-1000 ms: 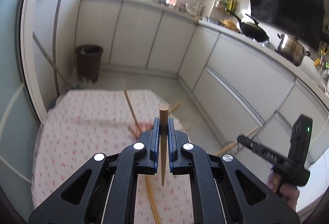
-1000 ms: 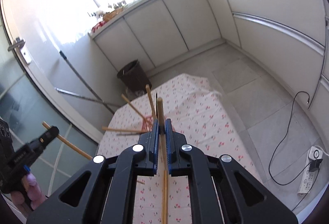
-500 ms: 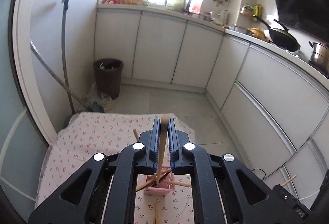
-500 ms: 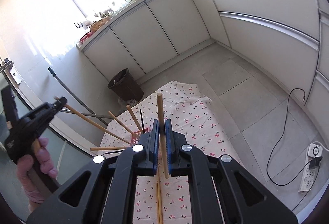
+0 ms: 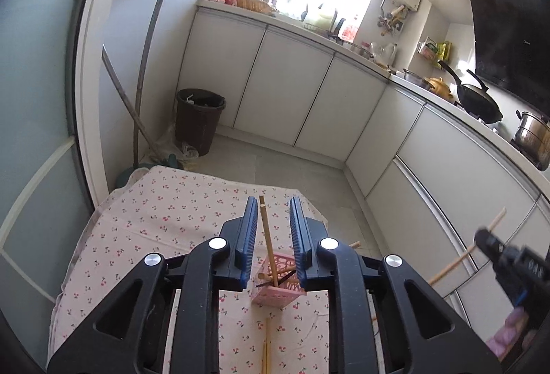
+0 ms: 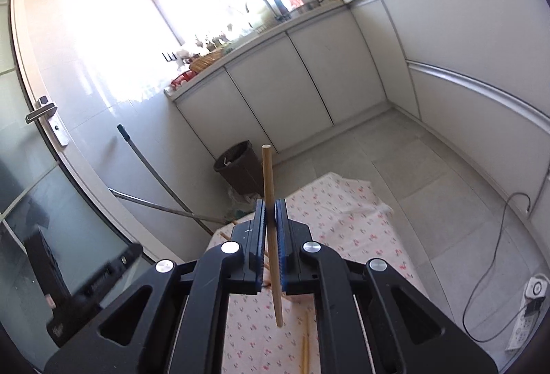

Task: Organize utensils
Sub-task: 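Open the left gripper while the right gripper opens, dropping chopsticks into the basket, then lower the right gripper and grasp a lone wooden chopstick on the cloth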

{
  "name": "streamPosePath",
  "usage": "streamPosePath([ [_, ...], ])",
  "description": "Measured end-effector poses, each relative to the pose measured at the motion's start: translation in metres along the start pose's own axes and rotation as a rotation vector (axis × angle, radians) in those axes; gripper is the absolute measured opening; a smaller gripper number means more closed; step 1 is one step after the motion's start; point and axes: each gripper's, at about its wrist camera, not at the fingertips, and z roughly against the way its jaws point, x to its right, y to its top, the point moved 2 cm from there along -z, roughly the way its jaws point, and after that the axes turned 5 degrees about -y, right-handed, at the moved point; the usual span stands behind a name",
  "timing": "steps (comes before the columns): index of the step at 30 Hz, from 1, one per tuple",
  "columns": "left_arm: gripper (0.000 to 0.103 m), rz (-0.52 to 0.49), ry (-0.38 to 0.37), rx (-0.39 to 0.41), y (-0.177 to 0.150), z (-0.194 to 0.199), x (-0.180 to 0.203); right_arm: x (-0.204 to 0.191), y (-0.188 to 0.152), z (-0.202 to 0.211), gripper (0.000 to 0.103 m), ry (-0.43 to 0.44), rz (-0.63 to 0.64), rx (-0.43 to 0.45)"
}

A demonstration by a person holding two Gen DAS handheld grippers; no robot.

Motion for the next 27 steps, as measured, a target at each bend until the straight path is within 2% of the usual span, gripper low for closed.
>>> streamPosePath([
  [9, 0.02, 0.044, 0.003, -0.026, 0.003, -0.01, -0.025, -0.035, 0.009, -0.072, 0.006, -0.077, 0.057, 0.023],
  [14, 0.021, 0.06, 0.01, -0.051, 0.001, -0.017, -0.031, -0.031, -0.008, -0.124, 0.012, -0.11, 0.058, -0.042],
  [18, 0.023, 0.052, -0.001, -0.064, -0.001, -0.018, -0.028, -0.03, -0.019, -0.122, 0.014, -0.099, 0.074, -0.046],
  [21, 0.025, 0.038, -0.012, -0.072, -0.005, -0.017, -0.02, -0.034, -0.026, -0.111, 0.023, -0.114, 0.119, -0.037],
  [23, 0.028, 0.025, -0.017, -0.075, -0.008, -0.016, -0.015, -0.035, -0.033, -0.103, 0.036, -0.133, 0.149, -0.032],
  [27, 0.035, -0.006, -0.025, -0.097, -0.022, -0.015, -0.003, -0.03, -0.054, -0.088, 0.04, -0.179, 0.201, -0.043],
])
